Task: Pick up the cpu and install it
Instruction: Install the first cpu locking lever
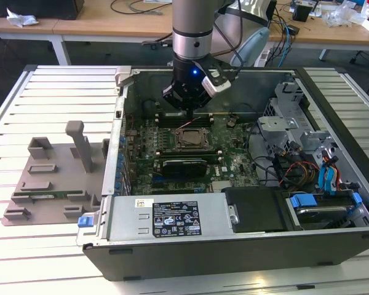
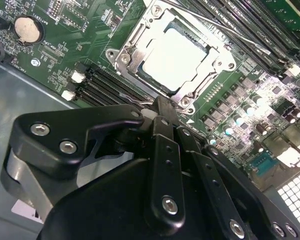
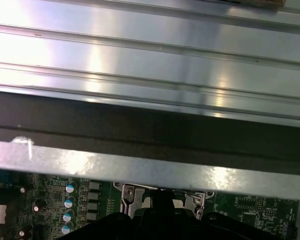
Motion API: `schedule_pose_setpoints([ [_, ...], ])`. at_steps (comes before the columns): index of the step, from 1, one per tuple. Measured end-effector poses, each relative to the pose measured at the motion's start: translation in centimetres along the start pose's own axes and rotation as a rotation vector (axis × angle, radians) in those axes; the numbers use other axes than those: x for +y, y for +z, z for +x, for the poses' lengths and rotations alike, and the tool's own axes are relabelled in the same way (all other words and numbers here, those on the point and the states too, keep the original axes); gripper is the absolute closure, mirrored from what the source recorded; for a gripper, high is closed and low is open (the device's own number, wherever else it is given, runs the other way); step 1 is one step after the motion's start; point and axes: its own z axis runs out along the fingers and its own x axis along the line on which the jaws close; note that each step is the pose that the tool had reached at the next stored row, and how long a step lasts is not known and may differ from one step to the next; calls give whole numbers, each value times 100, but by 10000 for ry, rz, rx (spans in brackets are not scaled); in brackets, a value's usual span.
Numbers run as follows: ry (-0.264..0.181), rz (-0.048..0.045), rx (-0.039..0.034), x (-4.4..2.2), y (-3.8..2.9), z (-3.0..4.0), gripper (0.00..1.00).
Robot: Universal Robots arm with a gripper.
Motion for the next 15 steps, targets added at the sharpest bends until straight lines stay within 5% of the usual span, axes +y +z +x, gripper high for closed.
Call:
schedule_pose_setpoints([
  [13, 2, 1, 1, 7, 130, 6, 89],
  [15, -2, 1, -3, 12, 131, 49, 89],
])
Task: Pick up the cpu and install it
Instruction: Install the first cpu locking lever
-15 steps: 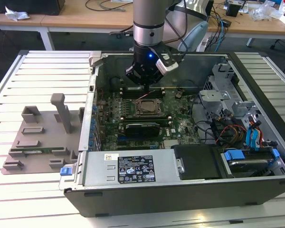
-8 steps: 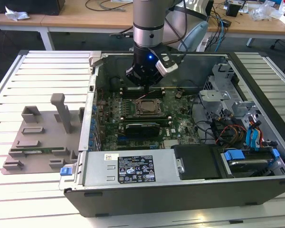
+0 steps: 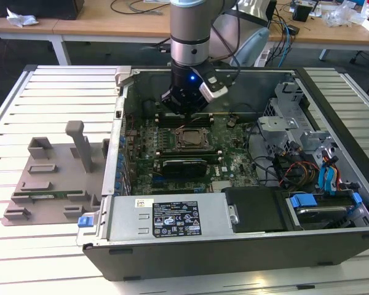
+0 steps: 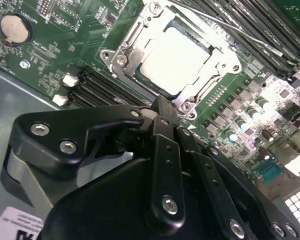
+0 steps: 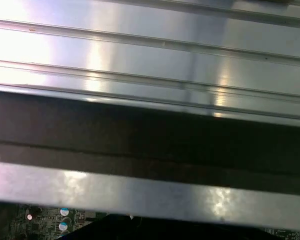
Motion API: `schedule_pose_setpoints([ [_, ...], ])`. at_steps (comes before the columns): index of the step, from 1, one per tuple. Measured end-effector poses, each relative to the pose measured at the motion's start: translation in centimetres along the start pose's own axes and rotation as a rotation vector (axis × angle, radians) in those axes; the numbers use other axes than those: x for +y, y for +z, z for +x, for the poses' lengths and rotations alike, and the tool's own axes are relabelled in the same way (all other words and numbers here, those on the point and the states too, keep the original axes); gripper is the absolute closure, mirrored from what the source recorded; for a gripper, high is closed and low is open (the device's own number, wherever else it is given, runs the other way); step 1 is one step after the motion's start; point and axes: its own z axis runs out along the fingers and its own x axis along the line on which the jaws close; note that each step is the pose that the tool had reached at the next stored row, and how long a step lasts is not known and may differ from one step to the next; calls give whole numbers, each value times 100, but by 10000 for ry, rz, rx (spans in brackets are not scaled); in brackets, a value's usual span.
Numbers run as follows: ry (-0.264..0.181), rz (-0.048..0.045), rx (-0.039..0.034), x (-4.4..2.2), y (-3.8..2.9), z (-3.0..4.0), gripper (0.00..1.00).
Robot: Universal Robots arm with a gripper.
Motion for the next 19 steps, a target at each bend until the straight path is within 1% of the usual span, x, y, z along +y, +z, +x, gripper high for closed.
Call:
schedule_pose_setpoints([
  [1, 1, 0, -6, 5, -1, 38, 89],
  [3, 1, 1, -8, 18, 0, 68, 89],
  [6, 2, -1, -11, 74, 29, 67, 89],
  [8, 6, -12, -10, 77, 39, 67, 89],
  [10, 21, -51, -15, 77, 49, 66, 89],
  [13, 40, -70, -16, 75, 70, 39, 89],
  [15, 39, -69, -14, 71, 86, 2, 89],
  [17, 41, -69, -15, 67, 116, -43, 89],
  [19, 45, -69, -15, 64, 173, -84, 89],
])
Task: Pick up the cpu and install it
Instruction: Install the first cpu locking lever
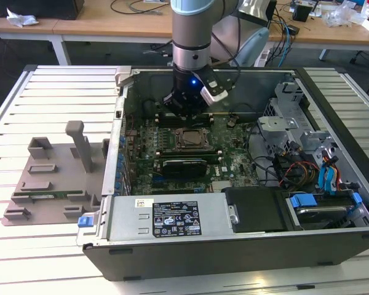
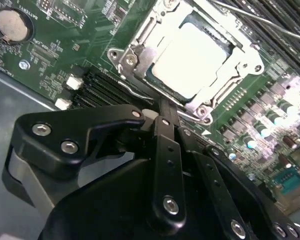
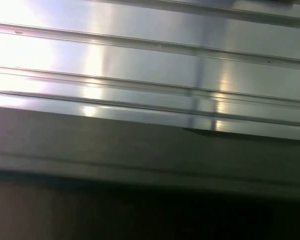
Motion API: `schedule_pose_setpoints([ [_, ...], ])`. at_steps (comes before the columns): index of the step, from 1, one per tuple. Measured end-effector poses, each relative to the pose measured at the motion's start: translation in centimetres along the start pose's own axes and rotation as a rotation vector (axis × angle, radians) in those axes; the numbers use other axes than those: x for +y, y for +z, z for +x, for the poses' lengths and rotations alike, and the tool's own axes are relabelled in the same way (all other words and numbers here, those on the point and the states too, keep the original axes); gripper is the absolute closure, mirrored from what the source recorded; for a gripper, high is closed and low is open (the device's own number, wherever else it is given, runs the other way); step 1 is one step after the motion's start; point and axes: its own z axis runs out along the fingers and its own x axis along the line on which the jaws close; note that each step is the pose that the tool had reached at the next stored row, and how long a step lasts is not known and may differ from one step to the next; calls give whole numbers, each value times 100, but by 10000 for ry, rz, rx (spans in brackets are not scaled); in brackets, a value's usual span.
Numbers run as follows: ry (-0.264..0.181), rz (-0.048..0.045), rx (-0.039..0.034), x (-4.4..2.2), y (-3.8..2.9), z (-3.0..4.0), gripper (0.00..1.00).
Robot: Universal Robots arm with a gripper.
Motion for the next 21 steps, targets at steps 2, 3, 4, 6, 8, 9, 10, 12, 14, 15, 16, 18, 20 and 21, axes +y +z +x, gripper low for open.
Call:
schedule_pose_setpoints([
  [2, 5, -1, 1, -2, 25, -29, 89],
  [3, 6, 0, 1, -3, 30, -36, 89],
  [4, 4, 7, -3, -8, 55, -99, 89],
  [6, 3, 22, 5, 25, 60, -226, 89],
  [8, 0, 12, 2, 54, 60, -230, 89],
  [9, -1, 15, 2, 61, 57, -232, 89],
  [10, 0, 13, -1, 62, 52, -232, 89],
  [12, 2, 16, 2, 55, 19, -233, 89],
  [14, -3, 16, 1, 49, -7, -235, 89],
  [15, -2, 15, 1, 41, -7, -234, 89],
  [16, 0, 17, 2, 24, -7, -231, 89],
  [18, 0, 19, 3, 6, 7, -229, 89],
  [20, 1, 33, 4, 1, 12, -227, 89],
  [21, -1, 59, 7, 0, 18, -228, 89],
])
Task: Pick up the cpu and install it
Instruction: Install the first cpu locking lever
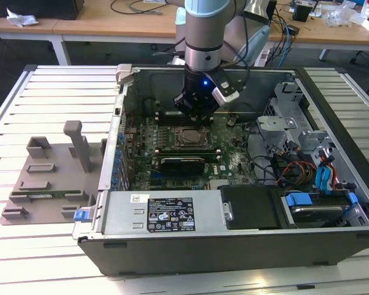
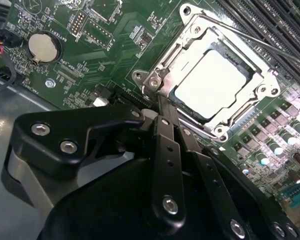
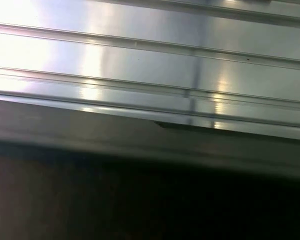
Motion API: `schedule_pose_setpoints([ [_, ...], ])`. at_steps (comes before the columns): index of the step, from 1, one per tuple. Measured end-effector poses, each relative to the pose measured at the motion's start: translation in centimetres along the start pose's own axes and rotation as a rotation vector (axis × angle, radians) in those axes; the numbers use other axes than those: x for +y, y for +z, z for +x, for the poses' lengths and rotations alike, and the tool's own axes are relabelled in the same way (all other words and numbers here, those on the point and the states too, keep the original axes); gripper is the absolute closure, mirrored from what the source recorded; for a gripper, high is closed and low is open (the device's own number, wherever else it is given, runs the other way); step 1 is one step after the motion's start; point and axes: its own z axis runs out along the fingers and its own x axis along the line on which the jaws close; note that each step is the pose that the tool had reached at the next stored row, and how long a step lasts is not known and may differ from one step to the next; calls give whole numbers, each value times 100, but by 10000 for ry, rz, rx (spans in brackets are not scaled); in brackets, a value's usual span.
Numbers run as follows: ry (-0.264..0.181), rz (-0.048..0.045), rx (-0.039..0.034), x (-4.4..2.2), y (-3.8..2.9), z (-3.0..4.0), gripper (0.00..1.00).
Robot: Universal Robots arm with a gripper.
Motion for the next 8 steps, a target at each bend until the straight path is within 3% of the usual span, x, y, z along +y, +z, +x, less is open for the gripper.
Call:
schedule_pose_setpoints([
  [2, -4, 72, 9, 0, 8, 0, 89],
  [5, -11, 266, 32, 2, 43, 2, 89],
  [8, -12, 287, 35, 7, 56, 2, 89],
])
